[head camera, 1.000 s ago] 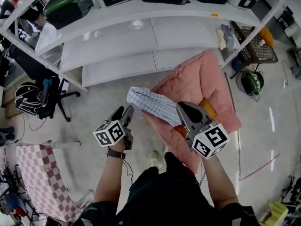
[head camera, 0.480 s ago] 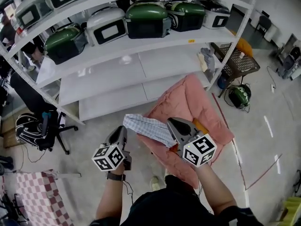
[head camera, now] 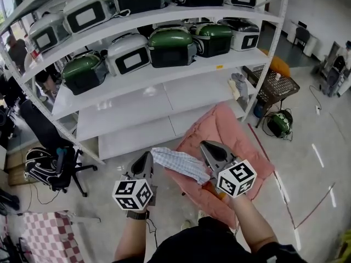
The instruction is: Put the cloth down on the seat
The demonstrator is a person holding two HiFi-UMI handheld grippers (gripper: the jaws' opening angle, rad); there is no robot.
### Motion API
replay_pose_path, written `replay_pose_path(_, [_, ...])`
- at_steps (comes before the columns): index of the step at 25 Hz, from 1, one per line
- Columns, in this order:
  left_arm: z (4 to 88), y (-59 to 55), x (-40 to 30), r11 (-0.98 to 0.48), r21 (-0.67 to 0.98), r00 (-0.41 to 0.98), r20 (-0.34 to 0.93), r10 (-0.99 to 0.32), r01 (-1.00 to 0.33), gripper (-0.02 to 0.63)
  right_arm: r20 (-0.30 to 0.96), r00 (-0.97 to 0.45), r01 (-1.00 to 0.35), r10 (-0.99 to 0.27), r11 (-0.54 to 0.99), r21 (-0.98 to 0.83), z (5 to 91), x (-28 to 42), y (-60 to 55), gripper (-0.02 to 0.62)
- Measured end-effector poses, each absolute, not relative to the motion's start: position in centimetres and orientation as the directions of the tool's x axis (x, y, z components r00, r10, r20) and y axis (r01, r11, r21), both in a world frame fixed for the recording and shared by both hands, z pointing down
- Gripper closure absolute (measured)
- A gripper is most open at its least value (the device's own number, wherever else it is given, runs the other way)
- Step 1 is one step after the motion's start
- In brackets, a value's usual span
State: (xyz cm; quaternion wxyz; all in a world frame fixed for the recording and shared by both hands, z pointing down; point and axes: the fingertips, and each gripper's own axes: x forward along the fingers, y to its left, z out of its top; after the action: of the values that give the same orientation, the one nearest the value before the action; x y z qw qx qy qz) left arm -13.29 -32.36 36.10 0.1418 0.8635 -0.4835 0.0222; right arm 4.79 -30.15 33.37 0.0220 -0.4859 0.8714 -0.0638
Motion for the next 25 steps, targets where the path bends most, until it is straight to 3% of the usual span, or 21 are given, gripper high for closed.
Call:
replay_pose_path(15, [27.5,-29.6,-13.1,-0.53,0.131,0.536,0.018,-0.844,-0.838,0.6,-0.069,-0.482,-0.873,-0.873,0.485,-0.041,27.6,6.9,-27.1,0.591])
replay_pose_path(25, [26.9,-28.5,-12.8,-0.531,0.118,0.535,0.005,-0.845,-0.839,0.6,-0.061,-0.45,-0.893,-0.891,0.45,0.006,27.5,7.5,-25.9,0.591])
